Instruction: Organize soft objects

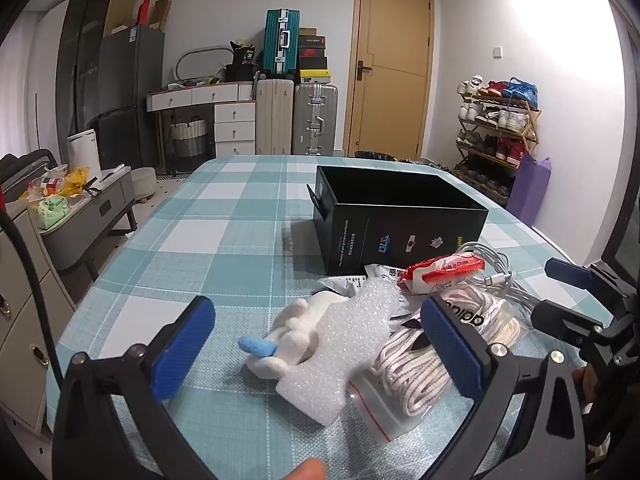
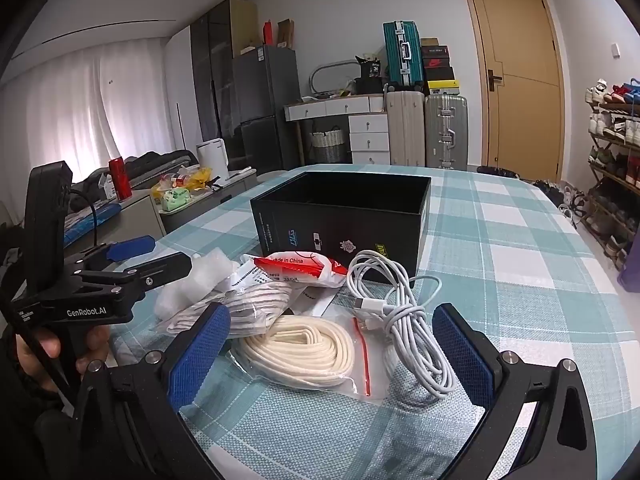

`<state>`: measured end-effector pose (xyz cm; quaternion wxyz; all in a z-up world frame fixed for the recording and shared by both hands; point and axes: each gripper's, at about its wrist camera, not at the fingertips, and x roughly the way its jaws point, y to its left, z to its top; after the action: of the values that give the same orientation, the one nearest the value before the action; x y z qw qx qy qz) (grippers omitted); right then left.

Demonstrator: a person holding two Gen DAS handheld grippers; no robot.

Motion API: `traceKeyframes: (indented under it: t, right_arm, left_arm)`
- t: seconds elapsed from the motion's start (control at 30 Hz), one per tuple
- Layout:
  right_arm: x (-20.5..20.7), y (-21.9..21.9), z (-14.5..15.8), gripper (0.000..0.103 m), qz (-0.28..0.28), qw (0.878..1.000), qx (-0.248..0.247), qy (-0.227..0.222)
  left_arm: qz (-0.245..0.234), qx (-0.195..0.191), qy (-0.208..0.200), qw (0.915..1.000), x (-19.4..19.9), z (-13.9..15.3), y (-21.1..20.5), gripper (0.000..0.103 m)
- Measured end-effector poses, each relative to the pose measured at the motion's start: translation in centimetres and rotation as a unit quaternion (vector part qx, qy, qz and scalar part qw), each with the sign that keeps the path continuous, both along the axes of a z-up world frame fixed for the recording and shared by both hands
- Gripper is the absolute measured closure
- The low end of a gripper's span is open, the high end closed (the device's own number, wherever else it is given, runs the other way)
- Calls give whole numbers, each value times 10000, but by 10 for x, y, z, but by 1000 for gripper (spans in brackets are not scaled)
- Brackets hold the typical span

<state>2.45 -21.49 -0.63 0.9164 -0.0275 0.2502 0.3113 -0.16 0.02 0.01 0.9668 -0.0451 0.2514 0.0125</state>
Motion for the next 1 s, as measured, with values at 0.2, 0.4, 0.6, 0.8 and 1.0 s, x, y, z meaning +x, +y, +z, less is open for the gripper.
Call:
traceKeyframes:
  t: [0.2,0.4,0.6,0.8,1.0]
  right_arm:
    - [0,0,0,0,6,10000,-3,-4]
    - [0,0,0,0,4,10000,0,6]
    - [0,0,0,0,7,10000,1,9]
    - [-2,3,2,0,-30,10000,10,-20]
    - [5,3,-6,0,-87,10000,-4,-11]
  left_arm:
    - [-6,0,10,10000,0,-1,0,0]
    - [-13,9,8,10000,0,-1,-1,0]
    - [-27,13,5,10000,1,-2,0,0]
    - [-7,31,33,10000,2,-2,0,0]
    - [-20,88,62,9999,1,-3,-1,0]
